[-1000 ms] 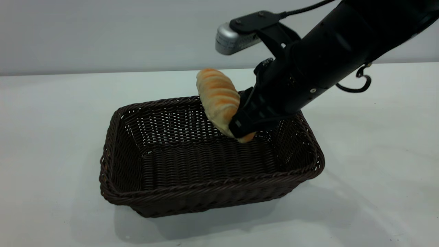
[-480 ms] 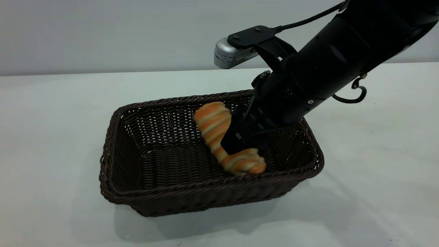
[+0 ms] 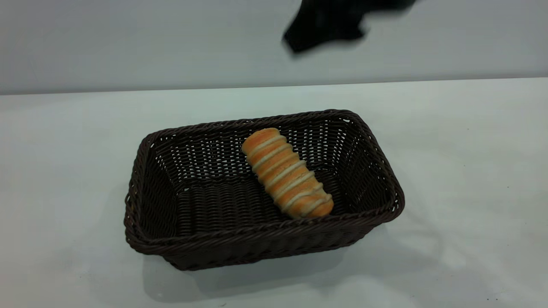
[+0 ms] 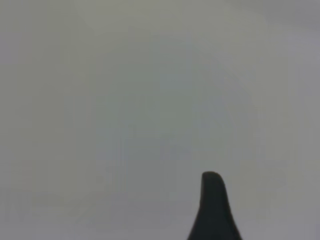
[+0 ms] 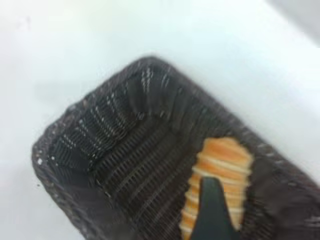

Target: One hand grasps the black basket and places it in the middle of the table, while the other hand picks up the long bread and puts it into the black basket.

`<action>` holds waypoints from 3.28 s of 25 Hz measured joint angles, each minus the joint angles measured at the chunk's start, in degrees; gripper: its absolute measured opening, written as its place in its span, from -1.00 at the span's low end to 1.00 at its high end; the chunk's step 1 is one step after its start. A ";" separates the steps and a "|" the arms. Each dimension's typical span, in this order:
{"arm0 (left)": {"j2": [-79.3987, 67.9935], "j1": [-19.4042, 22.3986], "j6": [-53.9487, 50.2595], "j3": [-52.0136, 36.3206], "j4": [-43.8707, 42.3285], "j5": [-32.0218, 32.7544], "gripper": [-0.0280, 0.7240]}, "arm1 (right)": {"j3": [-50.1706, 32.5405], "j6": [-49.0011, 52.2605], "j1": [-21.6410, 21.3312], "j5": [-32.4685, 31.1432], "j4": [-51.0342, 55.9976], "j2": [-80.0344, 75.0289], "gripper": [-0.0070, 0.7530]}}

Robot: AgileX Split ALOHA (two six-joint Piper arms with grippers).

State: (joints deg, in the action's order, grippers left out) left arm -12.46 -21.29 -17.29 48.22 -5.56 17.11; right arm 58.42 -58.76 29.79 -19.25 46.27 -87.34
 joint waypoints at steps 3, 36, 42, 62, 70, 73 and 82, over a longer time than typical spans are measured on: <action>0.00 0.00 2.92 0.49 0.00 3.66 0.65 | 0.00 15.52 0.00 -5.18 -16.29 8.14 0.34; 12.00 0.00 10.39 -15.22 -1.29 49.16 0.52 | -30.34 43.28 0.00 -43.96 -37.09 70.70 0.09; 13.60 0.00 11.29 -18.44 -1.29 49.11 0.52 | -30.38 43.11 0.00 -44.50 -37.09 74.68 -0.02; 13.60 0.00 11.46 -20.18 2.29 48.30 0.52 | -30.81 43.48 0.00 -45.45 -37.09 82.23 -0.37; 13.60 0.00 11.46 -20.18 2.36 48.30 0.52 | -30.81 43.53 0.00 -45.45 -37.09 82.24 -0.38; 13.60 0.00 11.46 -20.18 2.36 48.30 0.52 | -30.81 43.53 0.00 -45.45 -37.09 82.24 -0.38; 13.60 0.00 11.46 -20.18 2.36 48.30 0.52 | -30.81 43.55 0.00 -45.45 -37.09 82.24 -0.36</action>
State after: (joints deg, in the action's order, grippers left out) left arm 1.14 -21.29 -5.84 28.04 -3.20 65.42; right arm 27.60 -15.21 29.79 -64.70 9.17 -5.09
